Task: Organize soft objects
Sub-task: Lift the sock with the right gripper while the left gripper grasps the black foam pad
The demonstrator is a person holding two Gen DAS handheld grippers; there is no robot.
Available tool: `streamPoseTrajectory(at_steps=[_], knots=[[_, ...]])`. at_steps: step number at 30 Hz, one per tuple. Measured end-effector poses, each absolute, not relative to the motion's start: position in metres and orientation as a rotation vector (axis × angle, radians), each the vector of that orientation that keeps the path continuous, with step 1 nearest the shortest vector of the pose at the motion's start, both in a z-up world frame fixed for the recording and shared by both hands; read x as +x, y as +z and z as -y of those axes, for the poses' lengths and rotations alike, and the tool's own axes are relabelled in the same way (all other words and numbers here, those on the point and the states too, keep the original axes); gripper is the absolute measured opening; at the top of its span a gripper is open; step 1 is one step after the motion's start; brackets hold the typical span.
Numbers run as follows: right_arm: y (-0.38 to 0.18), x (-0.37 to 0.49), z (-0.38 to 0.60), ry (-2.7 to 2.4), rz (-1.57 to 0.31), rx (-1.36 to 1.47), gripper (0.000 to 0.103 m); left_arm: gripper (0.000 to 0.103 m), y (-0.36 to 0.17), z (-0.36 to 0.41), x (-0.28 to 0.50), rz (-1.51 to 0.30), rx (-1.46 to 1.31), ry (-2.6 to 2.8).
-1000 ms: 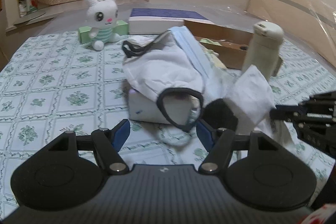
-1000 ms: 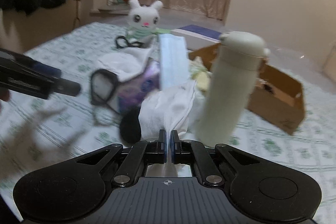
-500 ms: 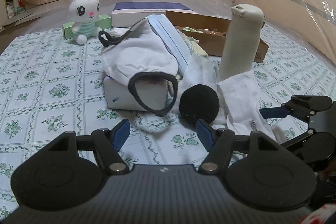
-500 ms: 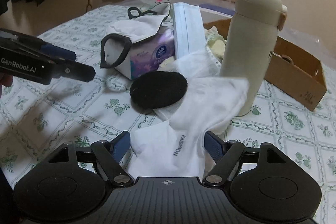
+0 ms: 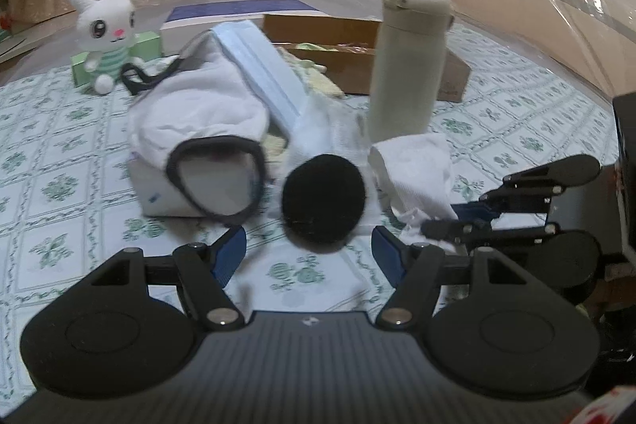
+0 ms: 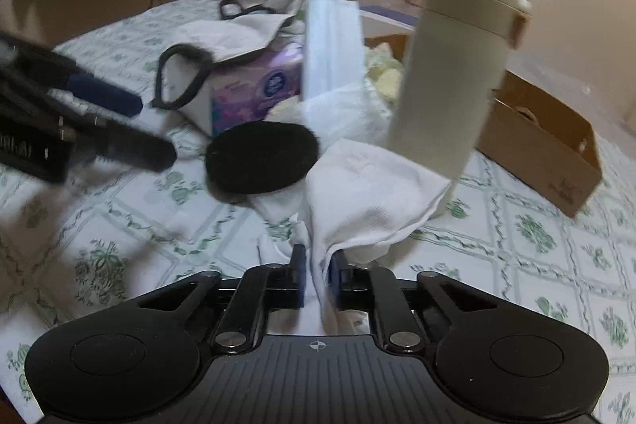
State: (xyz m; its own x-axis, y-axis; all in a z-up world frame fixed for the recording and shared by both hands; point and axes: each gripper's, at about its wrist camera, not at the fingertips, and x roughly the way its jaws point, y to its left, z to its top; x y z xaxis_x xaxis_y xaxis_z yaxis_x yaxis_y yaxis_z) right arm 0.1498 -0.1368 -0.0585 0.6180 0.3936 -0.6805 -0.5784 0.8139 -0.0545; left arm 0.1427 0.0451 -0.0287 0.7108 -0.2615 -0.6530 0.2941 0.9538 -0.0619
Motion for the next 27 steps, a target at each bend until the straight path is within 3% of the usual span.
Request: streamPoseTrajectory(at_steps=[12,27], knots=[[-0.046,0.153,0.179,0.460,-0.710,-0.187,0.010,0.065,-0.050,0.005,0.179,-0.698,0.183,-0.261],[-0.051,0.159,0.189,0.449,-0.724,-0.166,0.010,0.064,-0.070,0.010,0.208,-0.744,0.219,-0.209]])
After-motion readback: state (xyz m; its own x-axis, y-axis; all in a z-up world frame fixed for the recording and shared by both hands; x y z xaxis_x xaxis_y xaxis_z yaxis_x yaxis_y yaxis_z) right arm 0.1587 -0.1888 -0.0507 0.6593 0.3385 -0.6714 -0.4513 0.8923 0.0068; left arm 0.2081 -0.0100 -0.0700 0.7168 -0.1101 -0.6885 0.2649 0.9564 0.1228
